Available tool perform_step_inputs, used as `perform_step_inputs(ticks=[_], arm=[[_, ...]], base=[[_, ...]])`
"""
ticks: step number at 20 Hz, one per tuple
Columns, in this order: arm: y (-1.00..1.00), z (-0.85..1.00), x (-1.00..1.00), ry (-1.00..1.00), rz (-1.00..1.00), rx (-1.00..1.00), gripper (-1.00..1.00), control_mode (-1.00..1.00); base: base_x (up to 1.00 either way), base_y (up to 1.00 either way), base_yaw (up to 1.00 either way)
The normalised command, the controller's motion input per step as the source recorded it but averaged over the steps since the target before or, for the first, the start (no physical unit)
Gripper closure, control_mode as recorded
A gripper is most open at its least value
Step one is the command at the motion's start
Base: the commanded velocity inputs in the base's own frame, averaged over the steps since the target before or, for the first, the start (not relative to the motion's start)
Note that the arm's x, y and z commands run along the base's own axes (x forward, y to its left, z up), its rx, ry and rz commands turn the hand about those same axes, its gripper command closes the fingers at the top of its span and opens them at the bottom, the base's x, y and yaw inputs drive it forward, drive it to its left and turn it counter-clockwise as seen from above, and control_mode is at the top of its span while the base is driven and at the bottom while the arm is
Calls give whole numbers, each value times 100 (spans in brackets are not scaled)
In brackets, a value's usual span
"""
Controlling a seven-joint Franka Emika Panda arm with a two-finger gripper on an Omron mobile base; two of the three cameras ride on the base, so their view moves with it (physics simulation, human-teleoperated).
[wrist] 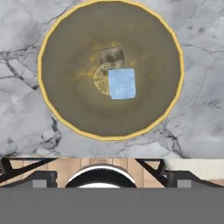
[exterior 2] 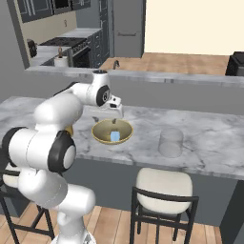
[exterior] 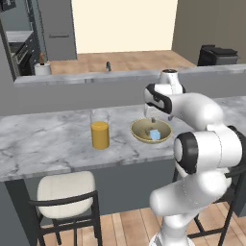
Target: There are two ice cubes in the ice bowl. Place both ice cubes in the glass cup.
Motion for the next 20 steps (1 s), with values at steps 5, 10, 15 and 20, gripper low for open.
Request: perform_step_inputs(ticks=[5, 10, 15, 20], arm=[[-12, -29, 17, 0, 0, 0, -100, -100], [-8, -42, 15, 0, 0, 0, -100, -100], [0, -32, 10, 0, 0, 0, -100, -100], [0, -34, 6, 0, 0, 0, -100, -100]], base=[[0, 0, 0], [0, 0, 0], [0, 0, 0], [0, 0, 0]])
